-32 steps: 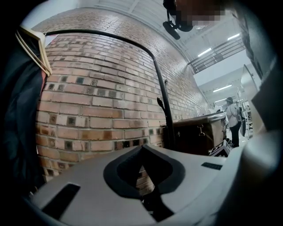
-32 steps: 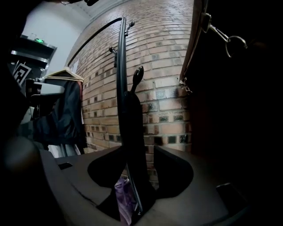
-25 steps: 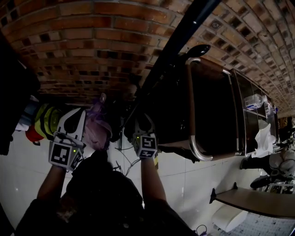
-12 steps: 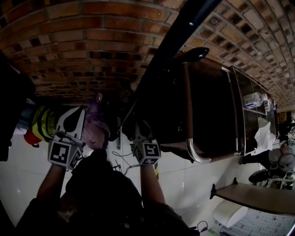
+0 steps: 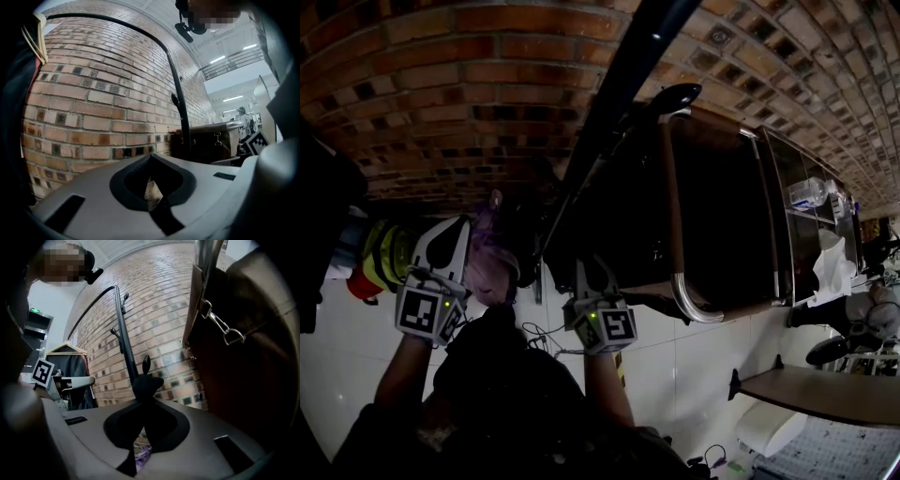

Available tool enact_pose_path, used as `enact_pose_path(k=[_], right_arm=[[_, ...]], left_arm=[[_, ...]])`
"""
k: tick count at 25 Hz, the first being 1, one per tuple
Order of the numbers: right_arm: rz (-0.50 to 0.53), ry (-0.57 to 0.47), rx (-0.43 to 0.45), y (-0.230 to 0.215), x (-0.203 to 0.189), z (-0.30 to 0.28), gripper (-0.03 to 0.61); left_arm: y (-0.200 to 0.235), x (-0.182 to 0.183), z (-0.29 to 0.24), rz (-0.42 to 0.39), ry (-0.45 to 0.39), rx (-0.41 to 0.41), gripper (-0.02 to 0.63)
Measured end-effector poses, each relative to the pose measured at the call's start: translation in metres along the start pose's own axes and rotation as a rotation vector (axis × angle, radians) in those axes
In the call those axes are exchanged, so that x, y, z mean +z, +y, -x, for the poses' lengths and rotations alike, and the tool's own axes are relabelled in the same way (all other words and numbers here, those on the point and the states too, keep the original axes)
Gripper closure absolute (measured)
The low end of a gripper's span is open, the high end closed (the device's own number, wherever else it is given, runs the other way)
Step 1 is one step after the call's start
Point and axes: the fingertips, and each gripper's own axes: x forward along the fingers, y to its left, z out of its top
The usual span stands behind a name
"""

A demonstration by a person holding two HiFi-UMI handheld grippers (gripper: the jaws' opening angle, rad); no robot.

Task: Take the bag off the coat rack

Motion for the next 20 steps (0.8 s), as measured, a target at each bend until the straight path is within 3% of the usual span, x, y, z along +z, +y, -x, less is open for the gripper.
enact_pose_path(k=[4, 12, 20], right_arm=[[0.038, -0.006, 0.054, 0.021, 0.019, 0.002, 0.565], [-0.024, -0.047, 0.108, 0.042, 0.057, -0.001, 0.565], [-0.108, -0.071, 0.163, 0.047, 0.066, -0.007, 0.565]], left_arm=[[-0.001, 0.0, 0.001, 0.005, -0.002, -0.005, 0.577], [0.008, 0.003, 0.001, 0.019, 0.002, -0.004, 0.577], [0.014, 0.011, -0.006, 0.013, -0.017, -0.01, 0.577]])
